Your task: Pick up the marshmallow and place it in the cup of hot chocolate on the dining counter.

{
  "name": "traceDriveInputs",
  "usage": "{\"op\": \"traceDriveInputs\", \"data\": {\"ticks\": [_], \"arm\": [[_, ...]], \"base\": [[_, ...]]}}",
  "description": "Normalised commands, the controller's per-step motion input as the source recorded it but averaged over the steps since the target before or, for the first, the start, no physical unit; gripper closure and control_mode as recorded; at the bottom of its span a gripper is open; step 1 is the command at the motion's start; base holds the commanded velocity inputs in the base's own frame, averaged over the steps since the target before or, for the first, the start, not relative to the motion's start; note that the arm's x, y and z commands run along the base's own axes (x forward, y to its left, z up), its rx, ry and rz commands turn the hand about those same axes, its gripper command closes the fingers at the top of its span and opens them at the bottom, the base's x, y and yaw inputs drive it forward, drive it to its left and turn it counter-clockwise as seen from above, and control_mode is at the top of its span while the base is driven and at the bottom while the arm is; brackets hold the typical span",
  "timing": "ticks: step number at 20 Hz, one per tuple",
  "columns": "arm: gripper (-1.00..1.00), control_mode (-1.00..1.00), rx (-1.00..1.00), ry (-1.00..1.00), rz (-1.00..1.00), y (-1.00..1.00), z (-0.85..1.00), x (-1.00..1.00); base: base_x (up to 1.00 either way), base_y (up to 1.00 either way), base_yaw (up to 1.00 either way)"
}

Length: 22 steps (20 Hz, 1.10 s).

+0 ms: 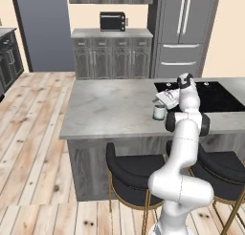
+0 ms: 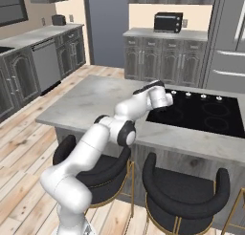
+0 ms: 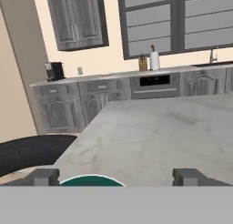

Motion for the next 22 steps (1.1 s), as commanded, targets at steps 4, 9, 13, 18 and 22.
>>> {"op": "traceDriveInputs", "data": {"ticks": [4, 9, 13, 18, 22], "arm": [[-1.0, -1.0, 0.0, -0.06, -0.03, 0.03, 0.24, -0.12], [-1.0, -1.0, 0.0, -0.14, -0.01, 0.0, 0.47, -0.31], [-1.0, -1.0, -0.03, -0.39, 0.0, 0.04, 0.31, -0.8], [-1.0, -1.0, -0.12, -0.68, 0.0, 0.19, 0.3, -1.0], [-1.0, -1.0, -0.17, -0.84, 0.0, 0.33, 0.34, -1.0]], "base": [[0.0, 0.0, 0.0], [0.0, 0.0, 0.0], [0.0, 0.0, 0.0], [0.0, 0.0, 0.0], [0.0, 0.0, 0.0]]}}
